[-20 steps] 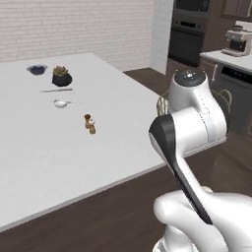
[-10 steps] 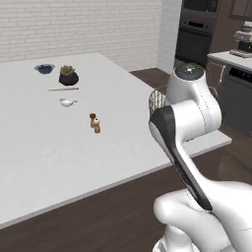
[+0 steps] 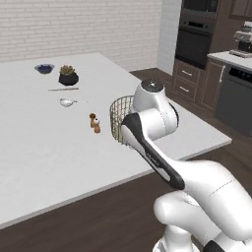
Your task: Open the cabinet, pick up the bread from the cabinet and place it in the basket. Then move the basket to the dining counter.
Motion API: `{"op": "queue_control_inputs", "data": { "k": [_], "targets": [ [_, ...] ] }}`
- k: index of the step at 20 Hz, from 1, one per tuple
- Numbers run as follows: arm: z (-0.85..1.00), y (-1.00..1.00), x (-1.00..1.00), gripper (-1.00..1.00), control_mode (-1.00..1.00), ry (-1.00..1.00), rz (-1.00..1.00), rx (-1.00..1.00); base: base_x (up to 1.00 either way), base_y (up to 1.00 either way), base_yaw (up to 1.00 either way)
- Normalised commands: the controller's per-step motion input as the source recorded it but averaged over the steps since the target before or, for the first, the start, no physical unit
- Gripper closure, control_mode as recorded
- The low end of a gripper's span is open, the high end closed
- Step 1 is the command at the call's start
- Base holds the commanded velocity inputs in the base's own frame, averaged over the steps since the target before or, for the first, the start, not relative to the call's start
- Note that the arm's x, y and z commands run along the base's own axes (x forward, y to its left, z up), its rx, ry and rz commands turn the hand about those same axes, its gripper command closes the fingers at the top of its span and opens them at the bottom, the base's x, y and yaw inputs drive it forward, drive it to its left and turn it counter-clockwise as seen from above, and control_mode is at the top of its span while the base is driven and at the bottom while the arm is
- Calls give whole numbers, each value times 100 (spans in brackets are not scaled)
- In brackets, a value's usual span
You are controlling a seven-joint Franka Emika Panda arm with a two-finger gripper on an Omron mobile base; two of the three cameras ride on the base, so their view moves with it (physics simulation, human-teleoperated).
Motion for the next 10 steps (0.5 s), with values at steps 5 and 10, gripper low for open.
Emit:
{"op": "queue_control_inputs", "data": {
  "k": [5,10],
  "targets": [
    [-98,94,17,100,-100,5,41,0,0,0,0],
    [-69,58,53,100,-100,6,32,0,0,0,0]
  ]
}}
